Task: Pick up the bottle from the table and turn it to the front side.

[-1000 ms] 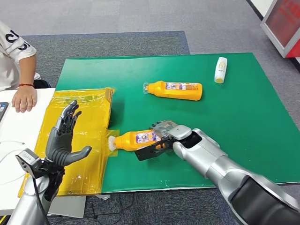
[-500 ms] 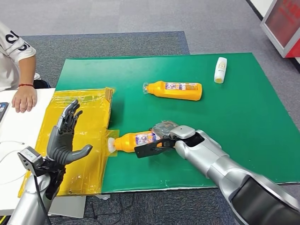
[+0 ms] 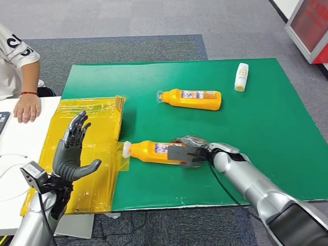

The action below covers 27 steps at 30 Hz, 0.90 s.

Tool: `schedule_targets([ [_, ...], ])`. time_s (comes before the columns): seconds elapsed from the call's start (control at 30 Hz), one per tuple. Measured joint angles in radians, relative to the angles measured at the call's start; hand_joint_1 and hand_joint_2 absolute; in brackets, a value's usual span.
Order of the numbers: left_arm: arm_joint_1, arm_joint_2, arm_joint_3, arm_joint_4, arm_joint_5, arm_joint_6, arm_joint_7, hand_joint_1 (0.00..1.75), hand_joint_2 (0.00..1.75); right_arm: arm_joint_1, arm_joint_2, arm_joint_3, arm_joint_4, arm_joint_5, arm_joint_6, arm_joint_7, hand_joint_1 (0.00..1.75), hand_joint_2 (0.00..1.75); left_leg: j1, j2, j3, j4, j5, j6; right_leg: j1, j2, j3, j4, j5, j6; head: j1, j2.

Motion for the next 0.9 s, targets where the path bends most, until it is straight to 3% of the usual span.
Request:
schedule_targets([
  [0.37, 0.025, 0.005, 0.001, 0.000, 0.010, 0.001, -0.016, 0.00, 1.75, 0.143, -0.095, -0.194, -0.120, -0.190, 0.040, -0.082, 1.75, 1.75, 0.000, 0.000, 0.001, 0.000, 0.000, 0.000, 0.000, 0.000, 0.001, 0.000, 0.000, 0.000, 0.000, 0.000],
  [0.73, 0.068, 0.021, 0.018, 0.008, 0.073, -0.103, -0.051, 0.00, 1.75, 0.300, -0.101, -0.370, -0.231, -0.375, 0.117, -0.129, 1.75, 1.75, 0.000, 0.000, -0.001, 0.000, -0.001, 0.001, 0.000, 0.000, 0.000, 0.000, -0.001, 0.000, 0.000, 0.000],
  [0.9, 0.079, 0.028, 0.045, 0.041, 0.073, -0.111, -0.029, 0.00, 1.75, 0.375, -0.083, -0.450, -0.314, -0.446, 0.138, -0.140, 1.75, 1.75, 0.000, 0.000, -0.002, 0.000, -0.002, 0.001, 0.000, 0.000, -0.001, 0.000, -0.001, 0.000, 0.000, 0.000],
])
